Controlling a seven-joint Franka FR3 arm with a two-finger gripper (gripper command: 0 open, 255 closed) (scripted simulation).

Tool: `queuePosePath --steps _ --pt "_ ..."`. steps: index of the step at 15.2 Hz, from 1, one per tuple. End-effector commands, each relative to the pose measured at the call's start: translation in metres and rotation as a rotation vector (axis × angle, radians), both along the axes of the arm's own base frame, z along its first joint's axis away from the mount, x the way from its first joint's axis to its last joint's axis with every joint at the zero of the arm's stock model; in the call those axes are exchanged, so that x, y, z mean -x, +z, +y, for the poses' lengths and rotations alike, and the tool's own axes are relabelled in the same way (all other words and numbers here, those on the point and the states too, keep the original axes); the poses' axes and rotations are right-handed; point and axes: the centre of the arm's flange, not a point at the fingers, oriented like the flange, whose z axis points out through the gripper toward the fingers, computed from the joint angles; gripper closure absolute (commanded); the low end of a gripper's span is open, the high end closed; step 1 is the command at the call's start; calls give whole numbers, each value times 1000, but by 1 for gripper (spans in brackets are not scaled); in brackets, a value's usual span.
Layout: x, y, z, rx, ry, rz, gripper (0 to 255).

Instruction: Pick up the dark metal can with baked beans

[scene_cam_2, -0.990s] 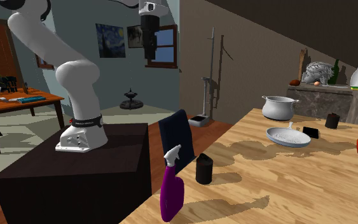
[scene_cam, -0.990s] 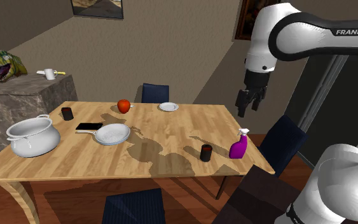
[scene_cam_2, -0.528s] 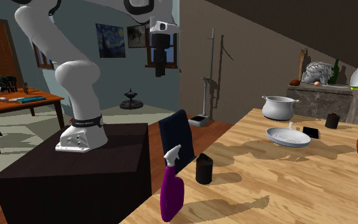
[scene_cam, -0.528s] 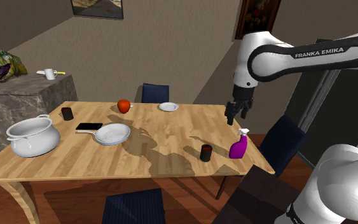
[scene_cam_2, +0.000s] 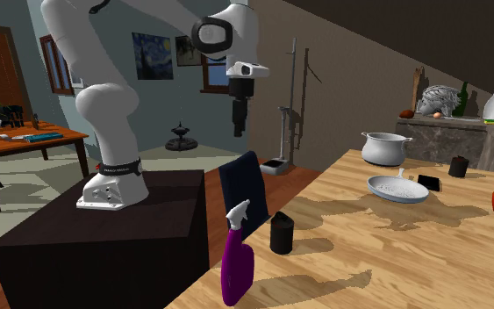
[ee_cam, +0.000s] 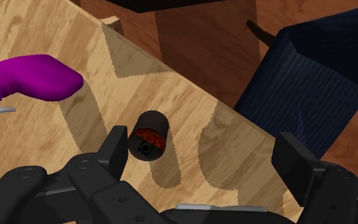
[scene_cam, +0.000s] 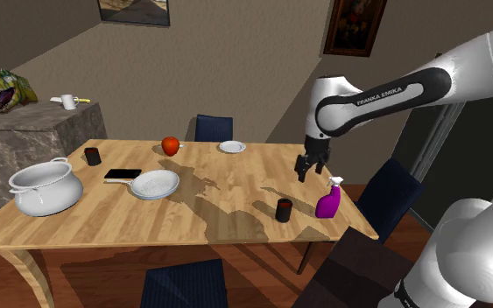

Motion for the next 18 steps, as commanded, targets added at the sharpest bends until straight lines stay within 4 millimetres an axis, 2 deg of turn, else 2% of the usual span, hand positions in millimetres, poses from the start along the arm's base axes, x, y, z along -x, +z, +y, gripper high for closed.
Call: queuePosePath --steps 1,18 --pt "-12 -22 -11 -1 -2 -3 0" --pt "-124 -200 -89 -15 -15 -14 0"
